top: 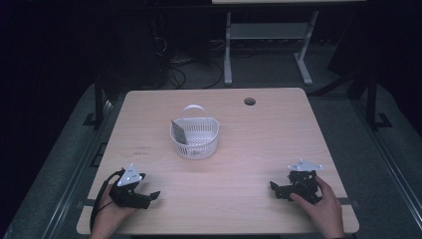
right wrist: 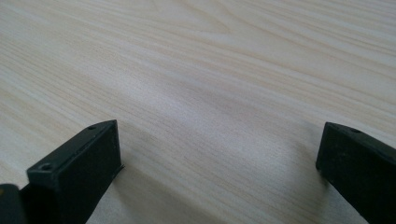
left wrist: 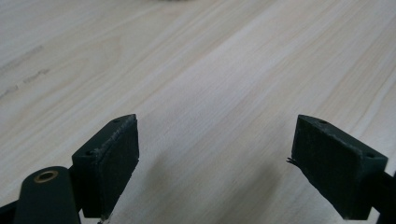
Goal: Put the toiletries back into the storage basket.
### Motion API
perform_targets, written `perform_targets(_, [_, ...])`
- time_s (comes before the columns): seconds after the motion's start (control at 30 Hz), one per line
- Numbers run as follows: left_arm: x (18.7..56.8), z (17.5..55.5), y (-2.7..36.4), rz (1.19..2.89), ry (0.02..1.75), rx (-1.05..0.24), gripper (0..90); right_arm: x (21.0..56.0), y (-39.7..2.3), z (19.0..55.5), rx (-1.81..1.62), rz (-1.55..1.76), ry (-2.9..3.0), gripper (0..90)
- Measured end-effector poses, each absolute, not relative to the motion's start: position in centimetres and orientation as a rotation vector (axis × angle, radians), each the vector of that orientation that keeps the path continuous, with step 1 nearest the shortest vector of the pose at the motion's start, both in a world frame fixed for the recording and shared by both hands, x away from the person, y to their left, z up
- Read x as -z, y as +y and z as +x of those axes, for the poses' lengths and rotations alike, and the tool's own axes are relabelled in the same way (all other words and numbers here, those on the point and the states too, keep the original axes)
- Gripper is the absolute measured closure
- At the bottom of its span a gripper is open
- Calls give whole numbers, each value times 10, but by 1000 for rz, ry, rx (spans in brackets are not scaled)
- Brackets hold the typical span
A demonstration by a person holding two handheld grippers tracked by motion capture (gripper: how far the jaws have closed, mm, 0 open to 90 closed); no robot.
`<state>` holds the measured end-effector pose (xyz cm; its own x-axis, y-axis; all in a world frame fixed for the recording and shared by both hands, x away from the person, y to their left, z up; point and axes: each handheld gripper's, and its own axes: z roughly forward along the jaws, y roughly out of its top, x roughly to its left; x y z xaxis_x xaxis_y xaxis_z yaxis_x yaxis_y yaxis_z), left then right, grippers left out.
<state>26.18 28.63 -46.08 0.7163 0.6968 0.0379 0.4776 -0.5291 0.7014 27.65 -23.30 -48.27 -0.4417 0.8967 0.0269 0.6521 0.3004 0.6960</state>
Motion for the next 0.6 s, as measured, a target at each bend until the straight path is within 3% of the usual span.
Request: perform_targets(0.6, [475,263,292,2193,894,-392,127,483,-233,276,-917,1390,2206,0])
